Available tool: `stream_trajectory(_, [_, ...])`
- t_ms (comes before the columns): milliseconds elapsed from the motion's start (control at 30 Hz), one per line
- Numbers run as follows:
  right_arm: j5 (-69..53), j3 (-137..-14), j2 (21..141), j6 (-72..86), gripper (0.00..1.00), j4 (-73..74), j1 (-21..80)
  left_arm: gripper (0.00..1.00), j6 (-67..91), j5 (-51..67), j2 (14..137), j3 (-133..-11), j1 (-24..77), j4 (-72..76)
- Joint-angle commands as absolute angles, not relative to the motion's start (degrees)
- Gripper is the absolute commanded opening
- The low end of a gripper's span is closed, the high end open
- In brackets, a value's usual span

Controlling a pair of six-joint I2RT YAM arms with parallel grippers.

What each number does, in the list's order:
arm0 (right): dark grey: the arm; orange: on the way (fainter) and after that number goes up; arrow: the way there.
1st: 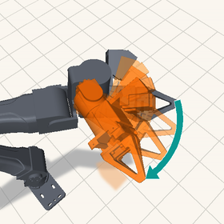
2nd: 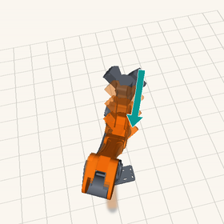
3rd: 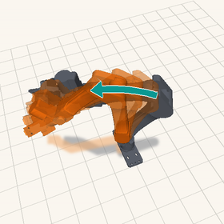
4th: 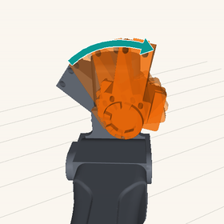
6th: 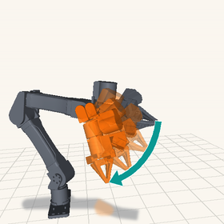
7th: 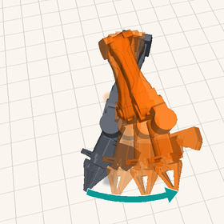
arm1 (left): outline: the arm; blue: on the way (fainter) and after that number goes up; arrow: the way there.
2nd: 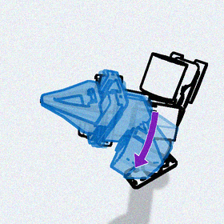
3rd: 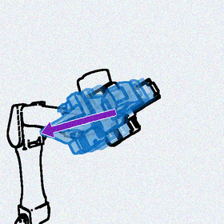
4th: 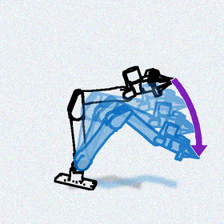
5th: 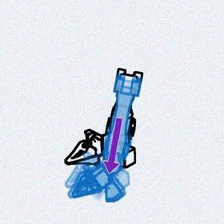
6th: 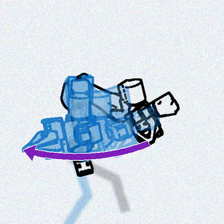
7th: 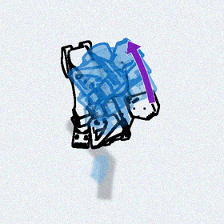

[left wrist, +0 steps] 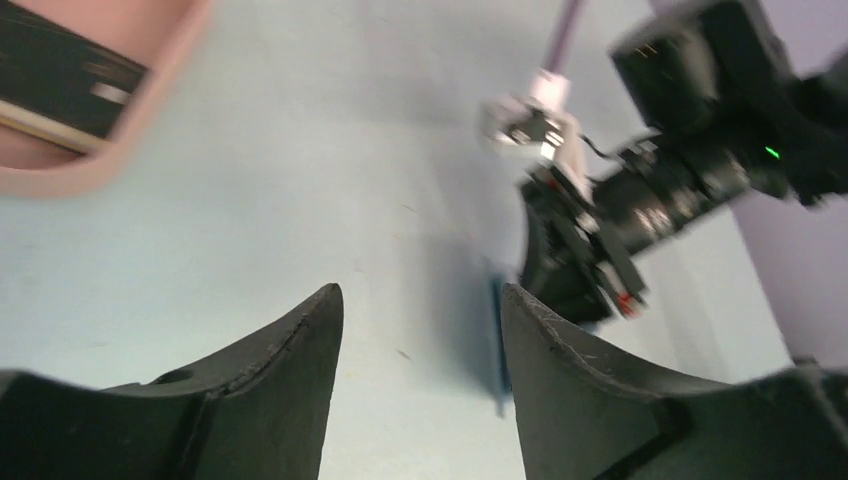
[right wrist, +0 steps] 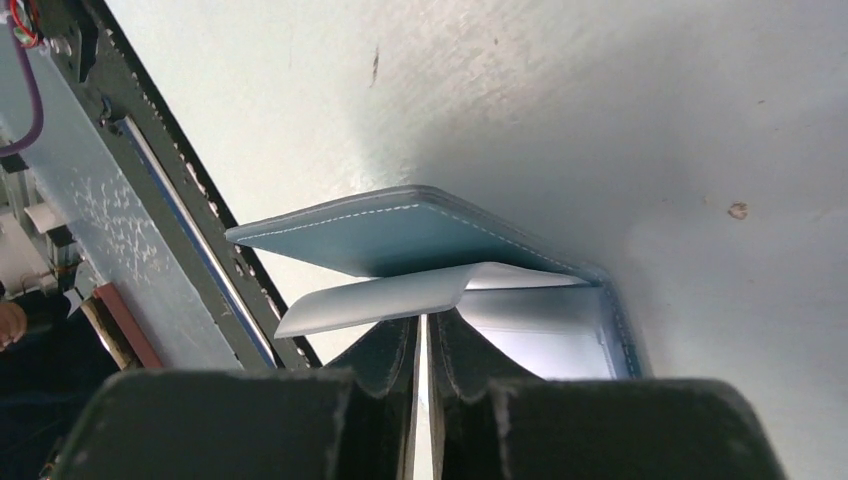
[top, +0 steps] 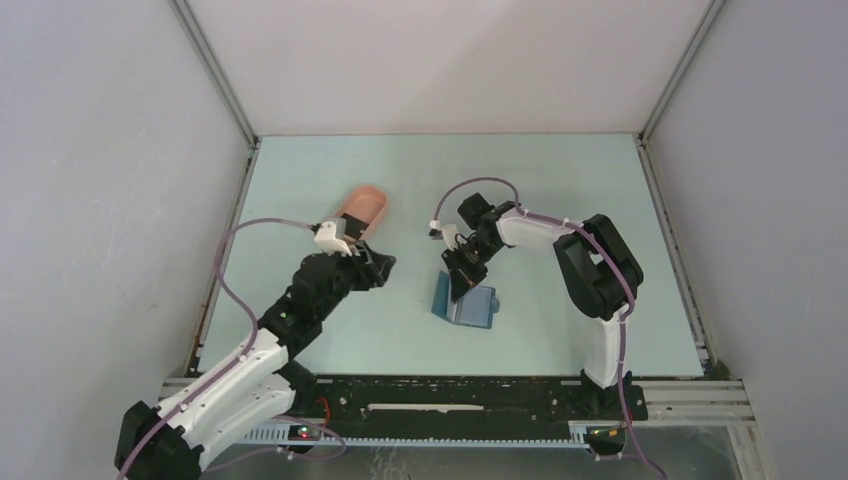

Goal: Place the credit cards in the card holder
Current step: Pick up the credit card from the storage box.

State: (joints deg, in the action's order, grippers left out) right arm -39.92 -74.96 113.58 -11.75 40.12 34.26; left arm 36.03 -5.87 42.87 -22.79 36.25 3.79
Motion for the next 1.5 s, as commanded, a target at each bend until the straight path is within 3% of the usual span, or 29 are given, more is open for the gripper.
stream_trajectory(0, [-43.1,-77.1,113.8,-14.4,0.12,42.5,34.0,0.67,26.7,-6.2,44.1,-28.2,29.5,-3.0])
stream_trajectory(200, [-44.6,-77.4,113.9,-15.2,0.12,43.3,33.4,0.85,22.8,-11.7,52.7,-34.7,22.4,-2.7])
stream_trajectory(300, [-44.9,-77.4,113.9,-15.2,0.12,43.6,33.1,0.94,27.1,-11.5,59.8,-39.7,18.0,-3.4])
stream_trajectory(400, [-45.2,-77.4,113.8,-15.1,0.12,43.6,32.9,0.98,32.5,-10.1,68.1,-46.1,14.9,-5.9])
stream_trajectory(867, [-47.2,-77.6,113.6,-15.5,0.12,44.4,32.0,0.85,53.4,-23.2,92.9,-66.4,12.6,-22.2])
stream_trajectory(1233, [-47.8,-77.6,113.6,-15.4,0.12,44.4,31.7,0.9,58.9,-27.0,107.2,-81.7,12.6,-37.8])
stream_trajectory(1467, [-48.3,-77.8,113.5,-15.4,0.12,44.6,31.5,0.91,60.0,-25.1,111.9,-84.2,12.6,-40.2])
